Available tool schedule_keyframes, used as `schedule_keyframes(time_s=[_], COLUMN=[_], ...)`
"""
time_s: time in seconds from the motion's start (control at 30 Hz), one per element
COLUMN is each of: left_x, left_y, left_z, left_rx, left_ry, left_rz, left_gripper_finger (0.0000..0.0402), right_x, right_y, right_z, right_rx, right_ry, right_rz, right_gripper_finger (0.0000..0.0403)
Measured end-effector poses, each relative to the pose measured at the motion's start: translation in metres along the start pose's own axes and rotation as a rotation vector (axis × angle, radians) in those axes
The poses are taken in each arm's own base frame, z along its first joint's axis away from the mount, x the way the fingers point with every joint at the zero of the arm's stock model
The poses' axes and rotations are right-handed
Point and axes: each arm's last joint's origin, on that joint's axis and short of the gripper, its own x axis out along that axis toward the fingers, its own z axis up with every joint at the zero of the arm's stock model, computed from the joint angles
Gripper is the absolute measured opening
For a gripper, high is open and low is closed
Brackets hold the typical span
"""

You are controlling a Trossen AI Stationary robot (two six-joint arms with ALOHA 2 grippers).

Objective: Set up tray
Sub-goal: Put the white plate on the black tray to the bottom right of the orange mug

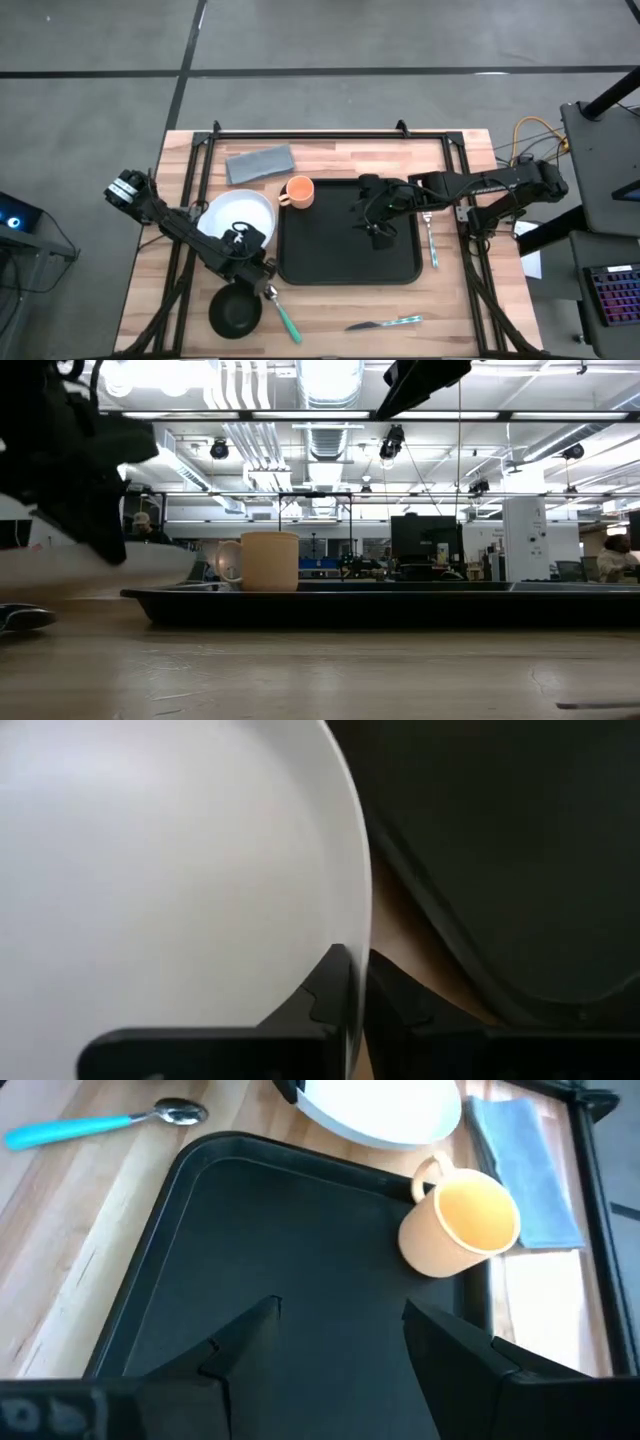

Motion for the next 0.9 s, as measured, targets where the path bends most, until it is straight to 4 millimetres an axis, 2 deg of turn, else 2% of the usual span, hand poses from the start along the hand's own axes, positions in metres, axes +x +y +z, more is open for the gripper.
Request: schedule_keyframes(time_s=[0.3,0.5,0.9], left_x=[-0.035,-0.06,-0.097], left_y=[-0.011,-0.018,-0.061], left_z=[0.018,0.028,0.047], left_rx=[0.035,0.092,0.353], left_ry=[-0.015,-0.017,-0.012], left_rz=[0.059,0.11,0.136], left_gripper_finger=[0.0002,0.0002,0.0001], right_x=[-0.024,-0.042,-0.057], right_y=[-0.003,-0.007,-0.011], right_z=[-0.002,-0.013,-0.026], right_rx=[0.028,0.04,0.098], right_ry=[-0.031,0.042,0.12], right_rz=[-0.011,-0.153,-0.261], right_gripper_finger=[0.0194,0.0216,0.0252])
